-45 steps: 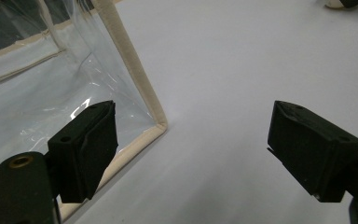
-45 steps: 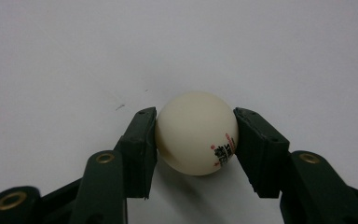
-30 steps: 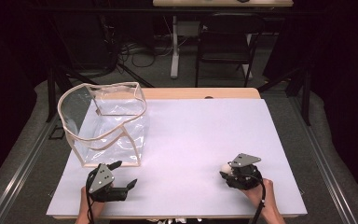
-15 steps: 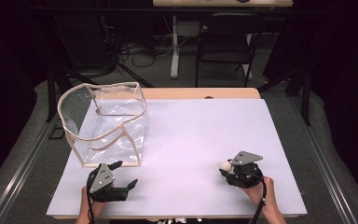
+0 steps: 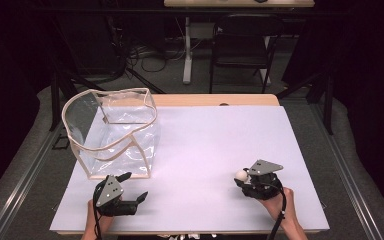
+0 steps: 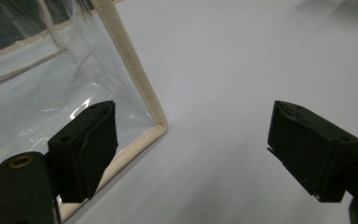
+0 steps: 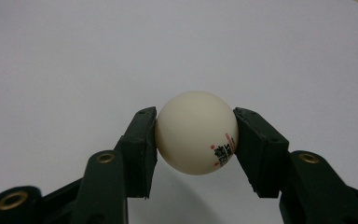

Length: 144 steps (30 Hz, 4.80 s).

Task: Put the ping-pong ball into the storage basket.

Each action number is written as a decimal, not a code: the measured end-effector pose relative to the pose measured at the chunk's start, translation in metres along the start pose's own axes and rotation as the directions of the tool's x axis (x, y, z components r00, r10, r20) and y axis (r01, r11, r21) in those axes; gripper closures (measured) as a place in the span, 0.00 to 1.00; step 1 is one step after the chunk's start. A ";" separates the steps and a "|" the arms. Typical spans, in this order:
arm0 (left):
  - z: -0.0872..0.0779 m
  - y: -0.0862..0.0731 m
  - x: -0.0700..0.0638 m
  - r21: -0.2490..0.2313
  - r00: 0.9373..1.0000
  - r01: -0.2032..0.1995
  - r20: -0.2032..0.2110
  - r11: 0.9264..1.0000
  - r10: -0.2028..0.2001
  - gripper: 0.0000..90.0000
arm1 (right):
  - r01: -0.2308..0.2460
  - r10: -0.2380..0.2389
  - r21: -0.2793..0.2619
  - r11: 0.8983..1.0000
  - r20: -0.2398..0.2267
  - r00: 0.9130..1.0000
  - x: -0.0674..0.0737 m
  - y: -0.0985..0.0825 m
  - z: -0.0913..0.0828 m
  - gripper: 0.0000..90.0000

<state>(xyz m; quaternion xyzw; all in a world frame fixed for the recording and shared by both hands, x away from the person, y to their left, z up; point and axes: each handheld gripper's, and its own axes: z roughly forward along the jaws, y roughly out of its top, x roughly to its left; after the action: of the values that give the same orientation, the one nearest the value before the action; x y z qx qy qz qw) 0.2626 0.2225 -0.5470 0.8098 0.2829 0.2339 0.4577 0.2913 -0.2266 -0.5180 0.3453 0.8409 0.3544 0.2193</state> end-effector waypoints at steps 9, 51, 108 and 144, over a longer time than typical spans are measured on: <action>0.000 0.000 0.000 -0.002 1.000 0.001 -0.001 1.000 -0.001 0.18 | 0.005 -0.005 -0.008 1.000 0.008 1.000 0.000 0.004 -0.003 0.56; 0.001 0.001 0.000 -0.009 1.000 -0.001 -0.001 1.000 0.001 0.18 | 0.005 -0.003 -0.084 0.996 0.027 1.000 -0.011 0.040 -0.015 0.57; 0.002 0.000 -0.001 -0.002 1.000 -0.006 0.004 1.000 0.006 0.18 | 0.078 -0.080 -0.100 0.992 -0.021 0.997 -0.009 0.093 0.013 0.57; 0.002 0.000 -0.001 -0.007 1.000 -0.006 0.006 1.000 0.006 0.18 | 0.100 -0.106 -0.104 0.990 -0.053 0.993 -0.013 0.131 0.034 0.57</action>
<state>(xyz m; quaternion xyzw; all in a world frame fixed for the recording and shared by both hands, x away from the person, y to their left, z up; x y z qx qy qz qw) 0.2629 0.2206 -0.5478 0.8096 0.2785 0.2339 0.4607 0.3764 -0.1546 -0.4407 0.2794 0.8445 0.3948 0.2299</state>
